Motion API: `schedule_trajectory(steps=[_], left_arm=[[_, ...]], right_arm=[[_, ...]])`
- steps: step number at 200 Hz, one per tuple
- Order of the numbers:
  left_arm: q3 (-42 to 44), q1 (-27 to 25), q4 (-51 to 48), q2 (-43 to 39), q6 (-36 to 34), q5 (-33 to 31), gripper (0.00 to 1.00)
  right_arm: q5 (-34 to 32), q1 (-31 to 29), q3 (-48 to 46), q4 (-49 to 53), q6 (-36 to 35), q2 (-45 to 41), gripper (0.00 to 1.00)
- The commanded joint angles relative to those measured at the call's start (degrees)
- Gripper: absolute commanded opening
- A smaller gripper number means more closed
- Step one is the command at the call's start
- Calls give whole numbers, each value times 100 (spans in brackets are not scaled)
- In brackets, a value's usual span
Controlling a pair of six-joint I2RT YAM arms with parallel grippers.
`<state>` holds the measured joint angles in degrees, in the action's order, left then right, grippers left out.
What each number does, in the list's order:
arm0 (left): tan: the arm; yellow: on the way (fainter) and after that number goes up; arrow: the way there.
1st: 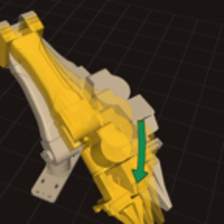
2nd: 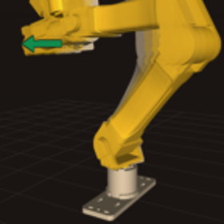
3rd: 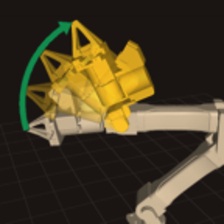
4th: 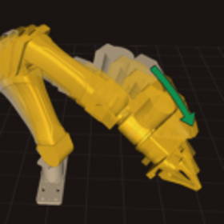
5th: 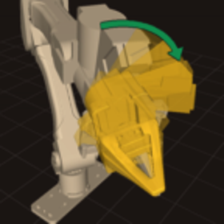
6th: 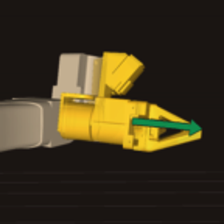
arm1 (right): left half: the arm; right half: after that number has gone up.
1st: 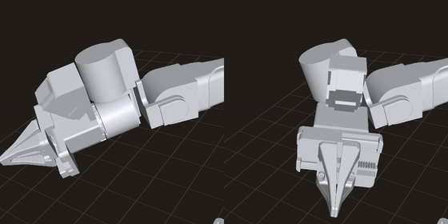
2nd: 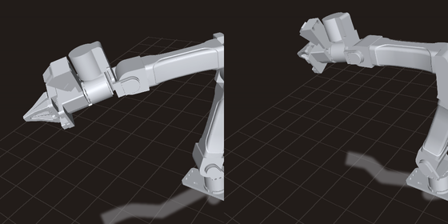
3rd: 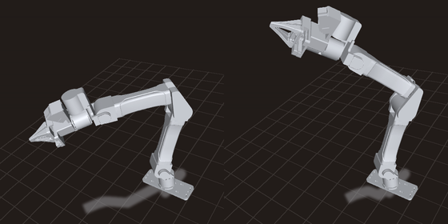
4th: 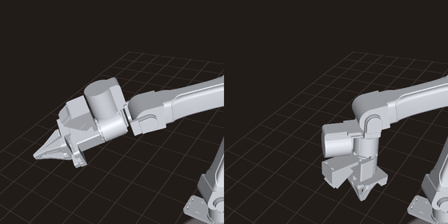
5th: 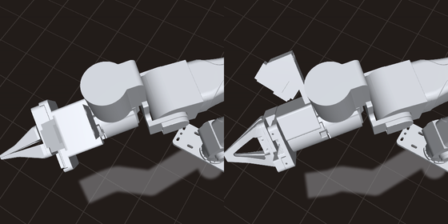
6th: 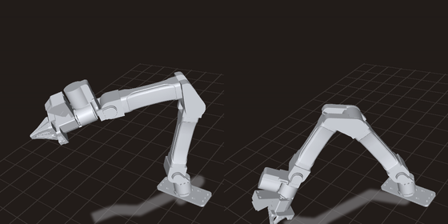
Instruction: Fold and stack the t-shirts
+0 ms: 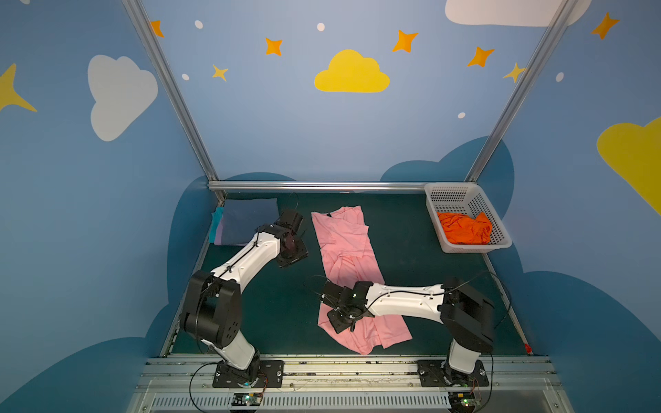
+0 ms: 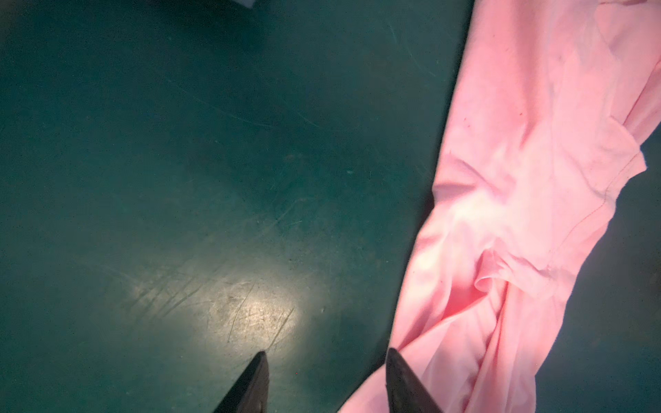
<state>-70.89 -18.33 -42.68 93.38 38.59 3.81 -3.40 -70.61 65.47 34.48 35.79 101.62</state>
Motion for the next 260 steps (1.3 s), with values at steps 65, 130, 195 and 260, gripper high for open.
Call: schedule_trajectory(steps=[65,130,195,260], left_arm=[[-1021,-162,176,1059,-24,36,51],[-2578,-652,-11,2614,-60,-294,46],[-4199,-699,-651,4064,-185,-569,42],[-6369,-685,-1643,5501,-581,-781,42]], right_arm=[[-422,-36,-1825,354,2424,-2901,0],[-282,-60,-3195,782,3619,-4415,0],[-279,-483,-3518,780,3750,-4624,0],[-194,-687,-3128,70,3114,-3212,17]])
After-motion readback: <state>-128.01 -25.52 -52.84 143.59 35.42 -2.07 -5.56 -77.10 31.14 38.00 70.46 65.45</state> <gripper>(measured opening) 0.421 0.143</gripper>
